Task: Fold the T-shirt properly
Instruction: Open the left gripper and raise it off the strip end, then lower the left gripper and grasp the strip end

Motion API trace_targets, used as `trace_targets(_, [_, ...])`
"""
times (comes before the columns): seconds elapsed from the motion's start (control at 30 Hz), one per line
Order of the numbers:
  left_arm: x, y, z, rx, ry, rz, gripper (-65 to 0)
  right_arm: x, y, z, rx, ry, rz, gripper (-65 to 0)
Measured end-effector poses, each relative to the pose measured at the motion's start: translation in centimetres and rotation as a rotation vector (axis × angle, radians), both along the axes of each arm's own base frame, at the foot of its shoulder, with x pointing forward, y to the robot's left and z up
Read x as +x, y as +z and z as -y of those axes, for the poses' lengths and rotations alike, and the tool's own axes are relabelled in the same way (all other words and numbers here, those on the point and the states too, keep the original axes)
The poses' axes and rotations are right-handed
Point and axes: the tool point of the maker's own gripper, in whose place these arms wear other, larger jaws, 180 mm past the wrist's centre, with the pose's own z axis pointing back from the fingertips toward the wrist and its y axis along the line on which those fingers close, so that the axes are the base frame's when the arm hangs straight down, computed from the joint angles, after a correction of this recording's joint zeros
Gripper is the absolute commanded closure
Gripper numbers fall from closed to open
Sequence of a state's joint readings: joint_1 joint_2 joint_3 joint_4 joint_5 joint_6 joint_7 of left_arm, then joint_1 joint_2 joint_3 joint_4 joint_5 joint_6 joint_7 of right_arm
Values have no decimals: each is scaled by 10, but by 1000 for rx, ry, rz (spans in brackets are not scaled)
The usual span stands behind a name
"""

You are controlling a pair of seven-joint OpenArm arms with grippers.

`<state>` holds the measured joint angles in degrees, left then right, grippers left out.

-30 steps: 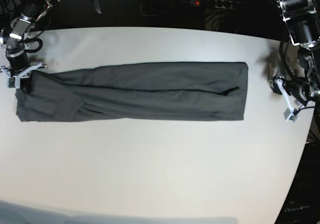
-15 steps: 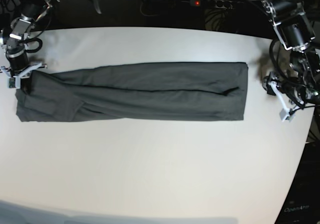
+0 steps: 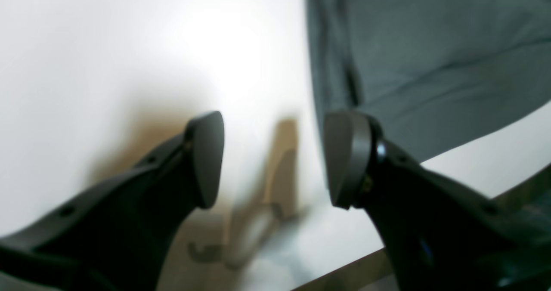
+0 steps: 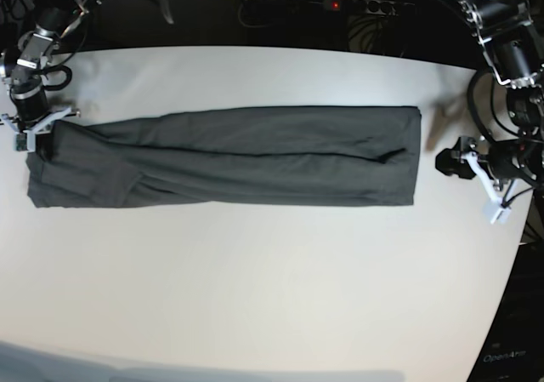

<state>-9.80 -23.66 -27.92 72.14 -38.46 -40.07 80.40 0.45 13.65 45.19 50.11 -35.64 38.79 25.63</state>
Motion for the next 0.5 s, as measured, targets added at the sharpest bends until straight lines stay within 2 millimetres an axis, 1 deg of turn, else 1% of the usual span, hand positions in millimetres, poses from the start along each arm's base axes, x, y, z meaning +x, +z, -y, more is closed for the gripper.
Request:
trace_targets(0.07, [1, 1, 2, -12, -1, 6, -363, 0, 0, 0, 0, 1, 3, -3])
trace_targets(0.17, [-2, -5, 9, -8, -29, -16, -363, 0, 0, 0, 0, 0, -1, -3])
trace_targets(0.27, [-3, -12, 28, -44, -46, -25, -363, 0, 0, 0, 0, 1, 1, -3])
trace_targets(0.33, [-9, -18, 36, -66, -51, -35, -363, 1, 1, -1, 2, 3, 9, -3])
trace_targets(0.4, [-18, -25, 37, -60, -54, -67, -362, 0, 1, -1, 2, 5, 12, -3])
trace_targets(0.5, [-19, -27, 41, -77, -48, -63, -362, 0, 0, 0, -1, 2, 1, -3])
